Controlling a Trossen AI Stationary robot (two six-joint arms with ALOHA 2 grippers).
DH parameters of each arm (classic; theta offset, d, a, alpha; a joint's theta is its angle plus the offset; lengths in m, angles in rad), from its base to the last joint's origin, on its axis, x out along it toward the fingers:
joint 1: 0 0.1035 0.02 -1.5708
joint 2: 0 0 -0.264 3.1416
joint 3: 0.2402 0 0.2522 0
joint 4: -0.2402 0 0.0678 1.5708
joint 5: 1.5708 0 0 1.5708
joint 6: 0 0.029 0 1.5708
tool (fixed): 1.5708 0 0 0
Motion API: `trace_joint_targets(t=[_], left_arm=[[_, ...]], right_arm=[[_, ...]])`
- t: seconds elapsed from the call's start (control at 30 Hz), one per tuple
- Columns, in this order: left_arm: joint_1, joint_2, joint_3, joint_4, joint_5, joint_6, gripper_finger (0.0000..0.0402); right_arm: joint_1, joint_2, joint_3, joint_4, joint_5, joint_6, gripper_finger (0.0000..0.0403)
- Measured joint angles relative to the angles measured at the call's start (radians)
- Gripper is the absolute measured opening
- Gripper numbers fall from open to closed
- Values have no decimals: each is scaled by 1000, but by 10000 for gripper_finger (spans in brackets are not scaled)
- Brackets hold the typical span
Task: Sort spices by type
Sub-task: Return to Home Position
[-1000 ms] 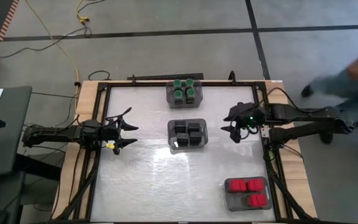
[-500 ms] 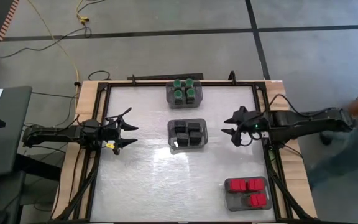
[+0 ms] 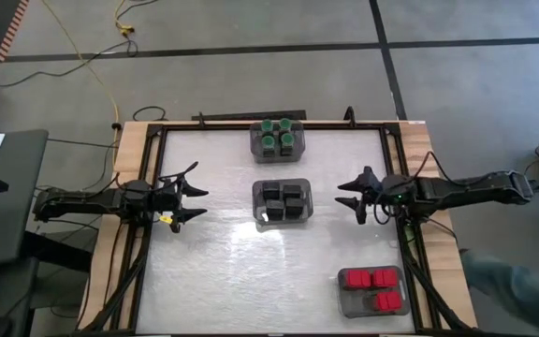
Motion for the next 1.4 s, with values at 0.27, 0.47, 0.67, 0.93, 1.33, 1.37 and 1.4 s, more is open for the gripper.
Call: trace_joint_targets(t=[0.27, 0.47, 0.67, 0.93, 1.33, 1.37, 1.4], left_arm=[[0, 0, 0, 0, 0, 0, 270], [0, 0, 0, 0, 0, 0, 270], [0, 0, 0, 0, 0, 0, 270], [0, 0, 0, 0, 0, 0, 270], [0, 0, 0, 0, 0, 0, 270], [0, 0, 0, 0, 0, 0, 270], [0, 0, 0, 0, 0, 0, 270]], right_arm=[[0, -133, -86, 43, 0, 3, 242], [0, -181, -120, 35, 0, 2, 242], [0, -204, -177, 73, 0, 5, 242], [0, -250, -267, 226, -1, 2, 242], [0, -246, -228, 99, -15, -31, 242], [0, -248, -210, 37, -14, -28, 242], [0, -250, -190, -39, -14, -20, 242]])
